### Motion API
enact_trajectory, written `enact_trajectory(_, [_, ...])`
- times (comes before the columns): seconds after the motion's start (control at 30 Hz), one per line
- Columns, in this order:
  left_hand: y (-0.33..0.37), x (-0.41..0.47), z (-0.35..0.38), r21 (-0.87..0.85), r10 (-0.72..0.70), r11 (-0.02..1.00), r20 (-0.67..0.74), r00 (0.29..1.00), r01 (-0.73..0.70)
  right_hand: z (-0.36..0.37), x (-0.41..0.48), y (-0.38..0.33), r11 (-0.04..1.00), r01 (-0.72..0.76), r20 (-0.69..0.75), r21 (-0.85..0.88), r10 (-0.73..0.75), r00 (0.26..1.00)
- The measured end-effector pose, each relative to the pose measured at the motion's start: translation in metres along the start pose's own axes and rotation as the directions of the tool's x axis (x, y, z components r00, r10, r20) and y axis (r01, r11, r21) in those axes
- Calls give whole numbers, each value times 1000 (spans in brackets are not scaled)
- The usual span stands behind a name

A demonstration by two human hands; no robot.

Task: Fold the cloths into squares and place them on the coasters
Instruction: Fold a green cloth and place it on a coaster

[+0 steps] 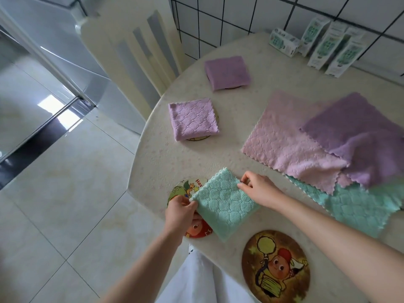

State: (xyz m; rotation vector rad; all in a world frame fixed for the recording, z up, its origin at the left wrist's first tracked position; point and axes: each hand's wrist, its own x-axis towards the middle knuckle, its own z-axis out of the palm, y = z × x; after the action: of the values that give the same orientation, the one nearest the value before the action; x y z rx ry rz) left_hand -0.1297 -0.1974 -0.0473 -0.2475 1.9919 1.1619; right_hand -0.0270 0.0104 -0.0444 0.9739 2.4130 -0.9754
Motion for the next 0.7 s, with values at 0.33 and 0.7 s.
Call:
enact_trajectory(0.33, [3, 9, -1, 678, 422, 666, 3, 907, -312, 14, -44, 24, 991, -61, -145, -117, 44, 988])
enact_trajectory(0.7, [16, 15, -7, 507, 284, 816, 66, 956, -278, 24, -40, 20, 968, -249, -112, 30, 250, 962])
